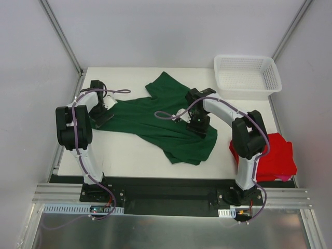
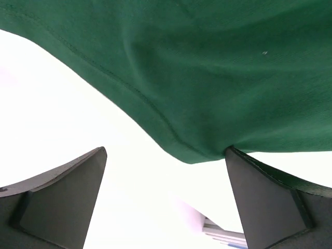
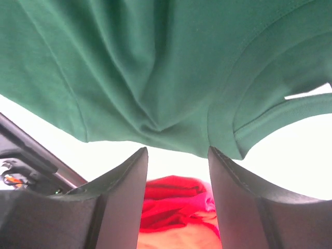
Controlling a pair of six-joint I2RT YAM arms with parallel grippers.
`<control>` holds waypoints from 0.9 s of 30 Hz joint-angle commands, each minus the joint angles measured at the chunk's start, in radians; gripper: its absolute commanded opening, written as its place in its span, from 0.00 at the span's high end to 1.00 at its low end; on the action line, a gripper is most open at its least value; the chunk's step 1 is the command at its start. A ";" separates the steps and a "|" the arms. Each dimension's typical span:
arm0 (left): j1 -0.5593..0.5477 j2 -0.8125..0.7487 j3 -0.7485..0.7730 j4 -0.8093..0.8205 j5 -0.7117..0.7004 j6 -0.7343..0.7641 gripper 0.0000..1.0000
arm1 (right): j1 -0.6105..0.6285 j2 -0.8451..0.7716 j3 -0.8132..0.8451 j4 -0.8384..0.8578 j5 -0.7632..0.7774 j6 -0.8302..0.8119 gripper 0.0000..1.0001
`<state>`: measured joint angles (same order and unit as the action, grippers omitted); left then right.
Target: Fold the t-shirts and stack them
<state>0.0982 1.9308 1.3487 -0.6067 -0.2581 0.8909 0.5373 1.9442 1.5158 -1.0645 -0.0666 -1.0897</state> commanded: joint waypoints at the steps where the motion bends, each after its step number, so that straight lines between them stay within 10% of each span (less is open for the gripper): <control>1: 0.003 0.004 0.047 -0.024 -0.026 0.052 0.01 | -0.022 -0.062 0.079 -0.037 0.000 0.030 0.46; 9: -0.032 -0.072 0.211 -0.094 0.057 0.050 0.01 | -0.066 -0.057 0.144 0.251 0.172 0.164 0.45; 18: -0.124 0.180 0.506 -0.107 0.135 -0.145 0.01 | -0.063 0.120 0.293 0.376 0.074 0.195 0.45; 27: -0.180 0.214 0.393 -0.160 0.255 -0.207 0.01 | -0.059 0.334 0.481 0.285 0.007 0.128 0.45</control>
<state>-0.0719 2.1769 1.7954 -0.6899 -0.0738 0.7341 0.4763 2.2486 1.9202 -0.7406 -0.0341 -0.9325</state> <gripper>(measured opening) 0.993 0.551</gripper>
